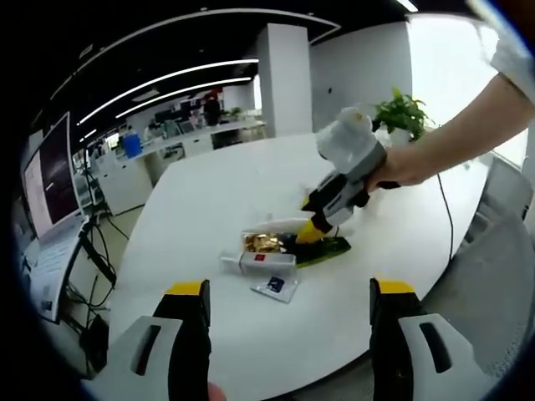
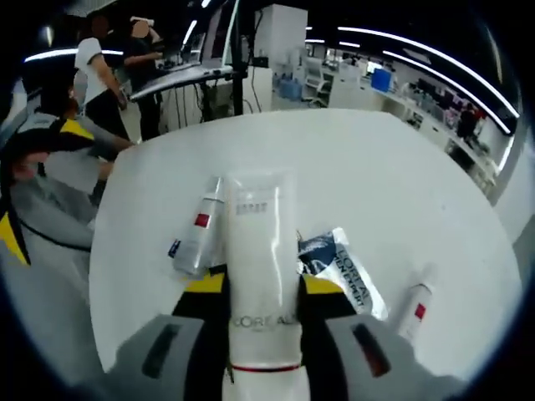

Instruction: Arrange the skincare products in the storage area until every visible bottle or jar stands upright without overlapping.

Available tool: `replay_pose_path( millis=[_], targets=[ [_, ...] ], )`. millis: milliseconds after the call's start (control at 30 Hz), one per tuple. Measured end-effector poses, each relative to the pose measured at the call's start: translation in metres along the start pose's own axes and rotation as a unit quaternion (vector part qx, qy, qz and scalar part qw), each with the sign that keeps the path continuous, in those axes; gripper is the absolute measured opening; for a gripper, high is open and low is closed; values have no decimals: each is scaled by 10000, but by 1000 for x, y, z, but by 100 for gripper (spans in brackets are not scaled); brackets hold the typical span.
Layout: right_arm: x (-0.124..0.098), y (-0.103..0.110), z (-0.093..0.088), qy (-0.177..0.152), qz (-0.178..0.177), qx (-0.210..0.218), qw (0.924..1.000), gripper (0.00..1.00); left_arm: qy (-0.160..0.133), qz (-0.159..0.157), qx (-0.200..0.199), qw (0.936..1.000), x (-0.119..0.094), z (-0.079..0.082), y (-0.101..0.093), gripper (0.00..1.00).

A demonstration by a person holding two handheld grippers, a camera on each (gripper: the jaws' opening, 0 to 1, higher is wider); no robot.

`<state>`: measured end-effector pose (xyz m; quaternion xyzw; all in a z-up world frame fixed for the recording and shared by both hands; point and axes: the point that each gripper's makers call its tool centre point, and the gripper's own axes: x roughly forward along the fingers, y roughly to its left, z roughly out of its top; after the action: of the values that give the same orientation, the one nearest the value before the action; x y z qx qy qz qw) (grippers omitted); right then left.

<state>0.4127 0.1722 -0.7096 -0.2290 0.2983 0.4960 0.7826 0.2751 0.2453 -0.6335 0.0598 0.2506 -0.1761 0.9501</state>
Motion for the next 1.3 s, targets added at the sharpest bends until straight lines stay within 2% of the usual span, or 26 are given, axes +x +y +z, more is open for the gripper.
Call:
replay_pose_path(
  millis=[300,467,733,967,1300],
  targets=[
    [-28,11,8,-435,-183,272,9985,31,-50,-94,-73,9999,-1,2,-3,76],
    [-43,18,11,-683,-320,501,9959,31,-36,-113,57,9999,-2,2,-5,76],
    [-71,39,14,-1086,-446,869,9893,31,-90,-177,113,9997,-2,4,-8,76],
    [-96,52,20,-1449,-616,1144,9809,31,17,-346,387,9986,0,1,-18,76],
    [-120,65,18,-1730,-1020,1380,9699,31,49,-876,-81,9961,-2,1,-28,76]
  ],
)
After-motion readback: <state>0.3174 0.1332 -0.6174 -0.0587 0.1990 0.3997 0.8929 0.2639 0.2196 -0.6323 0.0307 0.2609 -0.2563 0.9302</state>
